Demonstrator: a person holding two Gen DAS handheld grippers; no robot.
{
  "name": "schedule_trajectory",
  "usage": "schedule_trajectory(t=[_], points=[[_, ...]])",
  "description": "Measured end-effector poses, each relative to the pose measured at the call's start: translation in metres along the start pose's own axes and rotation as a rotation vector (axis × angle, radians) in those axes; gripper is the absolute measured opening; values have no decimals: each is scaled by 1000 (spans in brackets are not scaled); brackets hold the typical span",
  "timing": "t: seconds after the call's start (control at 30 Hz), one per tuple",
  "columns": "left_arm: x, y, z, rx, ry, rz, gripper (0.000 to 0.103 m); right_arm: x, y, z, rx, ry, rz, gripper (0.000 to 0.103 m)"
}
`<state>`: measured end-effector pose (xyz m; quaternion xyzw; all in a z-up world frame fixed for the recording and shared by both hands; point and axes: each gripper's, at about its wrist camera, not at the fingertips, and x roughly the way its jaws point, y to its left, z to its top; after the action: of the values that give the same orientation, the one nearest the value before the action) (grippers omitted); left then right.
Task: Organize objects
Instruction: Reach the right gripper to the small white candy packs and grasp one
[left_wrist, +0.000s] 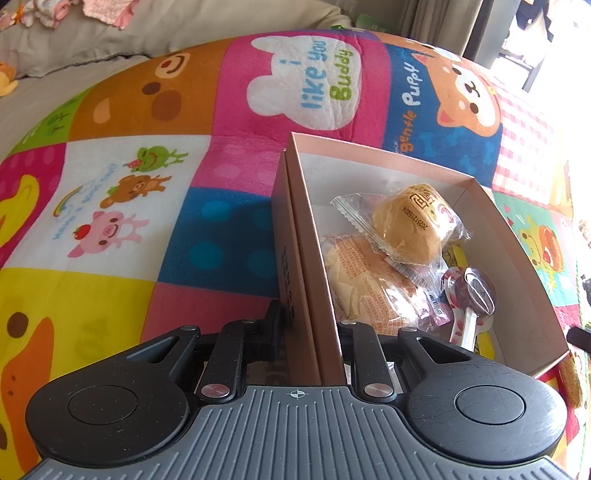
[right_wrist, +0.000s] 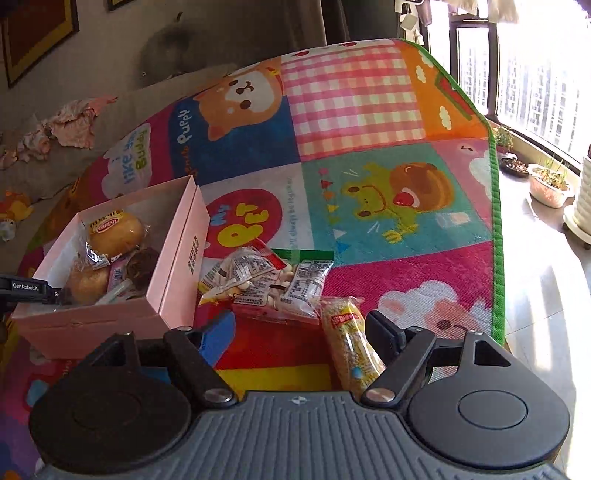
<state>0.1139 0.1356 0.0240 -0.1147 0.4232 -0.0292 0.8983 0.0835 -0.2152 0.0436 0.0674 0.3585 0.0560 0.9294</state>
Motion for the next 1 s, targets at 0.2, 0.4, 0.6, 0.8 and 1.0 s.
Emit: schedule_trajectory(t=[0.2, 0.4, 0.6, 0.8, 1.0], points=[[0, 0, 1, -6, 3, 2, 22, 83, 13, 56, -17, 80, 6, 82], [1, 0, 3, 3, 11, -1, 22, 114, 21, 53, -130, 155, -14, 66], [1, 0, 2, 2, 7, -1, 22, 64, 5, 15, -169, 147, 14, 58], [1, 0, 2, 4, 8, 0, 22, 9, -2, -21, -220, 117, -1, 59], [1, -1, 2, -6, 5, 4, 21, -65, -22, -41, -137, -19, -67, 84]])
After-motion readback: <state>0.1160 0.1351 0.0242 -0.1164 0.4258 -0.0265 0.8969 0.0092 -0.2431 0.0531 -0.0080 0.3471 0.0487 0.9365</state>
